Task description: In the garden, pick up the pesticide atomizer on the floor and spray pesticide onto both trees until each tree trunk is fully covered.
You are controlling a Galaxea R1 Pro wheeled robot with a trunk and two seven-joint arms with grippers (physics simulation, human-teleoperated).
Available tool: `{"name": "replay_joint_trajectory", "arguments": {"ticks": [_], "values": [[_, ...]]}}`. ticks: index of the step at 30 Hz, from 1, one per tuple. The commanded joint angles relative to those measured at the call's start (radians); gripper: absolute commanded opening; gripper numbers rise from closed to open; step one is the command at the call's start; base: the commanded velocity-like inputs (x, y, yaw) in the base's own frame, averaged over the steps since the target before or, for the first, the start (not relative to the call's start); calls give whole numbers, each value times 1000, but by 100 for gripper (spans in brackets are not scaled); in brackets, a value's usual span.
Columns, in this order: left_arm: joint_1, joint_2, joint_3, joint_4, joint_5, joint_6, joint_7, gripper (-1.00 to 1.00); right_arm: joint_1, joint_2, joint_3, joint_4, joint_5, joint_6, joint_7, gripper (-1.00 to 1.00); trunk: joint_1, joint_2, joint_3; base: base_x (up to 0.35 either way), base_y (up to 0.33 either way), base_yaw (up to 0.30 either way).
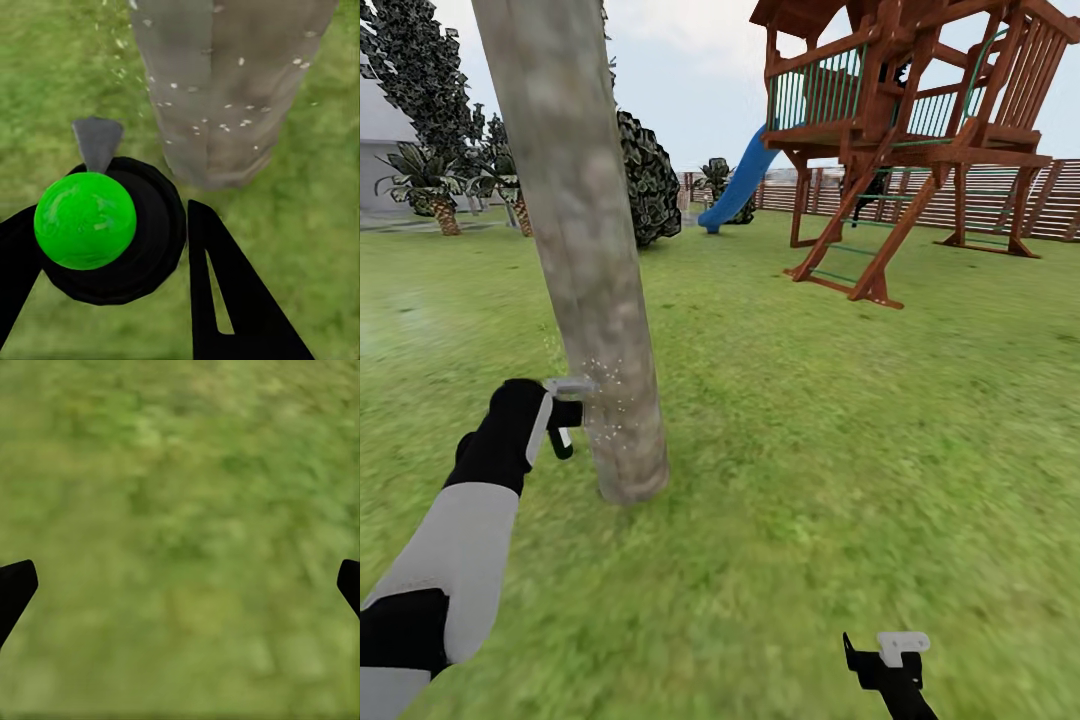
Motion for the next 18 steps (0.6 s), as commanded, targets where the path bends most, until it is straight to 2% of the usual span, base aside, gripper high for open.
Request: {"name": "replay_joint_trajectory", "arguments": {"ticks": [1, 5, 7, 9, 15, 16, 18], "values": [[1, 5, -1, 0, 6, 0, -1, -100, 0, 0, 0, 0, 0, 0, 0, 100, 0, 0, 0, 0, 0, 0], [-2, -21, -6, -2, 7, 2, -1, -100, 0, 0, 0, 0, 0, 0, 0, 100, 0, 0, 0, 0, 0, 0], [-25, -37, -6, -21, 7, 6, -1, -100, 0, 0, 0, 1, 0, 0, 0, 100, 0, 0, 0, 0, 0, 0], [-45, -43, -6, -38, 8, 8, -1, -100, 0, 0, 0, 1, 0, 0, 0, 100, 0, 0, 0, 0, 0, 0], [-65, 6, 3, -43, 8, 15, -1, -100, 0, 0, 0, 1, 0, 0, 0, 100, 0, 0, 0, 0, 0, 0], [-65, 7, 1, -43, 8, 15, -1, -100, -1, 0, 0, 1, 0, 0, 0, 100, 0, 0, 0, 0, 0, 0], [-64, -8, -3, -43, 7, 15, -1, -100, 0, 0, 0, 1, 0, 0, 0, 100, 0, 0, 0, 0, 0, 0]]}}
